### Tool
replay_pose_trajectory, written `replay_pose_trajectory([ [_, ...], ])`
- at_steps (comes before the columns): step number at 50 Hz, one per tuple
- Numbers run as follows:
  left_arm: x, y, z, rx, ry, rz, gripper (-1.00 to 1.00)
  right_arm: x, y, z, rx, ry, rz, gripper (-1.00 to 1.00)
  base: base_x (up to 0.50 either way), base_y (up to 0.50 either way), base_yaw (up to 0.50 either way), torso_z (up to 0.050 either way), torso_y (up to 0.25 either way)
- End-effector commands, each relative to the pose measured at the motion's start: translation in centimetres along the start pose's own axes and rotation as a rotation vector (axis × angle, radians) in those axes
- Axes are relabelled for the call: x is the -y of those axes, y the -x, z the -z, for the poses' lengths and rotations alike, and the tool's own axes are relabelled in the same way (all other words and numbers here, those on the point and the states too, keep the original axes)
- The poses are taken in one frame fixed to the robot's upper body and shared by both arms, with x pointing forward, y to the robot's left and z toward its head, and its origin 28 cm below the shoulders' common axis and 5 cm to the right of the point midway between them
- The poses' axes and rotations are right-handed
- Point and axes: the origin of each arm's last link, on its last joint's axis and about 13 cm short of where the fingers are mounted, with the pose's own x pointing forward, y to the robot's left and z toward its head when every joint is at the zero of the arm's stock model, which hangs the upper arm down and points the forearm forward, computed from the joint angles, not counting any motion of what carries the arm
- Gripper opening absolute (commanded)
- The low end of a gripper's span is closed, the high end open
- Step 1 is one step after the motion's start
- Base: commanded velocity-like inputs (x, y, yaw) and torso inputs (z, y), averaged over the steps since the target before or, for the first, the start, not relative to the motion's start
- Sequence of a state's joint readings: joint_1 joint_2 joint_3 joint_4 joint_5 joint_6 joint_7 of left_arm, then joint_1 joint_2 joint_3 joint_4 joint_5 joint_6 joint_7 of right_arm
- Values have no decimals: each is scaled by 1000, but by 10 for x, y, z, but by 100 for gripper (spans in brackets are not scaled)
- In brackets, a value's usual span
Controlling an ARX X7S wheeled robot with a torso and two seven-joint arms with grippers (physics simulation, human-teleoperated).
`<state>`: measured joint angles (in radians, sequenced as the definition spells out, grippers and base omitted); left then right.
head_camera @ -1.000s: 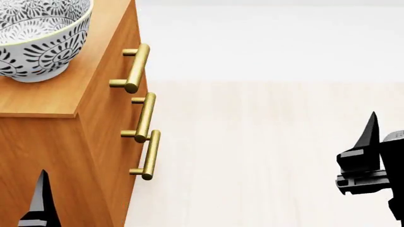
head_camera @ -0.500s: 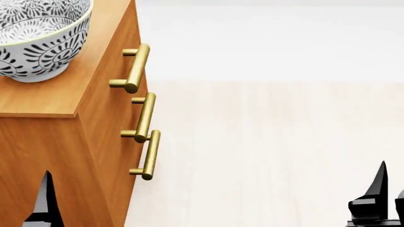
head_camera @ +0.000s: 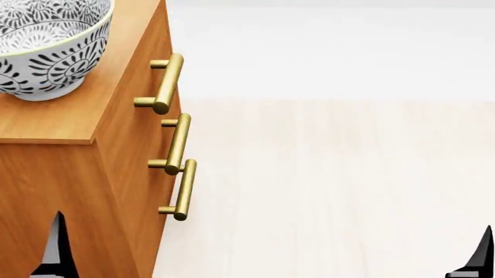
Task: Close the top drawer of the cabinet and put the bowl on top of it.
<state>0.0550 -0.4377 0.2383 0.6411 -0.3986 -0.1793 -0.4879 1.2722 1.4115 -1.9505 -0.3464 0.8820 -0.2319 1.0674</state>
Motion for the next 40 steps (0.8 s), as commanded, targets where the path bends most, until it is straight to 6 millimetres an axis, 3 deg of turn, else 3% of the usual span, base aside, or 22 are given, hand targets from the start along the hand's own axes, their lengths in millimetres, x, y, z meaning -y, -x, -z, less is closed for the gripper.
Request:
replay_pose_trajectory([
  [1, -1, 3, -3, 13, 1, -1, 100, 3, 7, -1, 11, -9, 10, 100, 0, 0, 0, 0, 0],
  [40, 1, 23, -36, 145, 0, 1, 100, 5, 36, -46, 248, -67, 27, 100, 0, 0, 0, 0, 0],
])
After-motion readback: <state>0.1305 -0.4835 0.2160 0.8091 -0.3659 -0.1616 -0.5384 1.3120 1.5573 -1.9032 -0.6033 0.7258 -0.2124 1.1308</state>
